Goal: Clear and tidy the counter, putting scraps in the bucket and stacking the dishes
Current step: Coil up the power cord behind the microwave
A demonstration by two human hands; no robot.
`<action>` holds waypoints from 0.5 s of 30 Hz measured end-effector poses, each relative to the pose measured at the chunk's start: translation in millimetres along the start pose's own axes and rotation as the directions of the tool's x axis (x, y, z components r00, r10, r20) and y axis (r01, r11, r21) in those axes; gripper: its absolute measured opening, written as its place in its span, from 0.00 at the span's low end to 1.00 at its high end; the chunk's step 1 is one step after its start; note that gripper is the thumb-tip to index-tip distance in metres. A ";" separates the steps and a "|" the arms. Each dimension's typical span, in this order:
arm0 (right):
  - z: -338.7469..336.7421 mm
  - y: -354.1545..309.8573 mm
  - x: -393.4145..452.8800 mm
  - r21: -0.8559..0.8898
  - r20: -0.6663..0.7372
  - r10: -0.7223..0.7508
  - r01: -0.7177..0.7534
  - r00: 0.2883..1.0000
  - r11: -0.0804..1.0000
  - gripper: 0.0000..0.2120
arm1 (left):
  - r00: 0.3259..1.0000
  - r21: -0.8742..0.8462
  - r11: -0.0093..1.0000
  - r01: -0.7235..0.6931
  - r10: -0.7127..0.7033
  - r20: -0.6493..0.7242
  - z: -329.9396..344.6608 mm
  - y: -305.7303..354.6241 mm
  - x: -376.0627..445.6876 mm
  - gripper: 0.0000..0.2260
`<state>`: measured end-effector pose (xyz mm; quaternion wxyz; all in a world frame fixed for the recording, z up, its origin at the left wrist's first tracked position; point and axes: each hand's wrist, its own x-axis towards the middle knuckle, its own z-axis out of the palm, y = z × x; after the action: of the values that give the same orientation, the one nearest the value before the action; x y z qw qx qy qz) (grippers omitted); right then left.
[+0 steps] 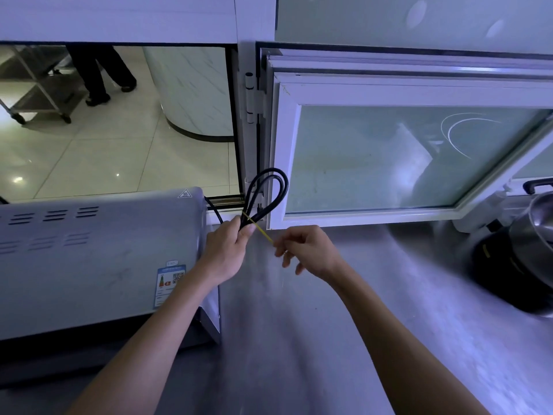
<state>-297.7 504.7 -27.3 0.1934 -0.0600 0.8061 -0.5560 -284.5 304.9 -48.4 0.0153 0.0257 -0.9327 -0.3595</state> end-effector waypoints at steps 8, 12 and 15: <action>-20.0 11.4 -10.6 -0.255 0.216 0.016 0.041 0.976 0.966 0.09 | 0.999 -0.030 1.000 0.003 -0.002 0.032 4.3 -2.5 0.5 0.16; -18.8 10.6 -17.8 -0.254 0.261 0.010 0.058 0.965 0.966 0.09 | 0.999 -0.023 1.000 0.014 -0.013 0.052 4.3 -3.1 0.1 0.17; -13.1 9.7 -27.0 -0.080 0.306 -0.031 0.058 0.952 0.995 0.16 | 0.998 -0.061 0.997 0.036 -0.033 0.046 3.3 -2.4 -0.7 0.18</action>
<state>-276.7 528.2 -25.5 0.3000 -0.1715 0.7889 -0.5081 -283.8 305.4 -52.5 -0.0110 0.0331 -0.9206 -0.3890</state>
